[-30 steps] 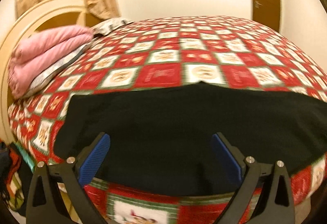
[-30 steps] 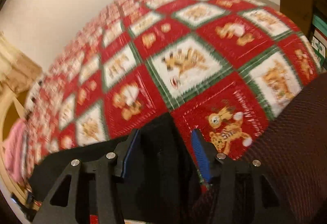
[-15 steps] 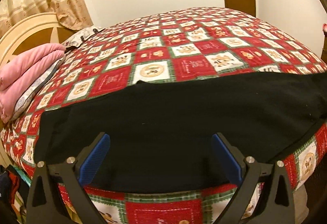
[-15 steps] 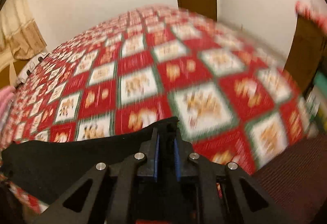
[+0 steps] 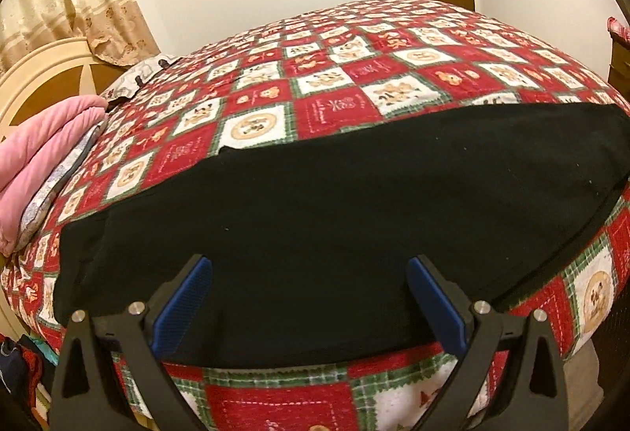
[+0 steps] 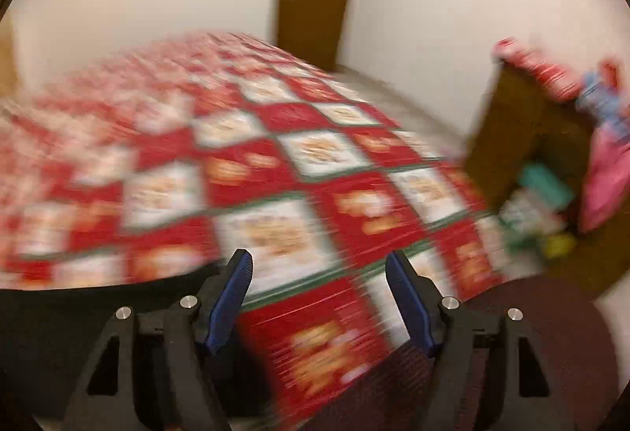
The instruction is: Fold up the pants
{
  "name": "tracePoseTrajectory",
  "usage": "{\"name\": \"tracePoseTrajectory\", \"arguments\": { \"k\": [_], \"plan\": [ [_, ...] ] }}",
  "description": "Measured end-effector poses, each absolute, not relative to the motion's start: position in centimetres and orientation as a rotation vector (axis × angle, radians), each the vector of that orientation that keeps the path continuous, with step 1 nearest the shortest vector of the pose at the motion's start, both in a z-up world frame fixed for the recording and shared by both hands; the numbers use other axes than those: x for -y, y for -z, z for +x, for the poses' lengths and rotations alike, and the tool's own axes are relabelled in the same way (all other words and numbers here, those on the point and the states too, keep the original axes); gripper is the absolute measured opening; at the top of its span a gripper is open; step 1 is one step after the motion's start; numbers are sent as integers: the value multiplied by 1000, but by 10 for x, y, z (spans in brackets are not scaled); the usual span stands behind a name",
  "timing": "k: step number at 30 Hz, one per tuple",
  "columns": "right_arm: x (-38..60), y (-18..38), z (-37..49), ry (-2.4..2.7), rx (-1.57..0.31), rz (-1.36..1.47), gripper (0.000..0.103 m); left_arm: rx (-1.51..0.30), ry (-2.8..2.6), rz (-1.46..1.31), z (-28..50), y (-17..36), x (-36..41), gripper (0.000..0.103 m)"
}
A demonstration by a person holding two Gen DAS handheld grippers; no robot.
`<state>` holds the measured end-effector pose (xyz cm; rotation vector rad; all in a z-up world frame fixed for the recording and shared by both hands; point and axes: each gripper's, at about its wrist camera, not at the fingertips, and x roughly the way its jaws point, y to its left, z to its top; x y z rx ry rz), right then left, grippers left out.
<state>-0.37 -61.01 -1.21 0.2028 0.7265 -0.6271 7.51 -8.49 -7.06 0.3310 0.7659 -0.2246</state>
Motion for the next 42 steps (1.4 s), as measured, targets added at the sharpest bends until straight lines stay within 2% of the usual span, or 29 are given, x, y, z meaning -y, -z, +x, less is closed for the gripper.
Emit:
{"name": "tracePoseTrajectory", "arguments": {
  "k": [5,7,9,10,14,23,29,31,33,42],
  "plan": [
    [536,18,-47,164,-644,624,71,-750,252,293,71,70,88,102],
    [505,38,-46,87,-677,676,62,-733,281,281,67,66,91,102],
    [487,66,-38,90,-743,717,40,-719,299,299,63,66,95,102],
    [485,77,-34,104,-760,745,38,-716,298,307,62,67,96,102],
    [486,104,-24,181,-787,799,37,-765,306,303,61,79,93,102],
    [484,87,-22,214,-734,758,37,-781,315,261,60,84,86,102],
    [483,100,-10,149,-738,798,37,-793,313,247,61,87,85,102],
    [477,104,-5,112,-749,801,32,-790,313,253,60,87,86,102],
    [470,103,0,97,-762,772,3,-789,318,258,60,86,86,102],
    [475,90,-20,116,-785,706,3,-831,373,215,65,79,73,101]
  ]
}}
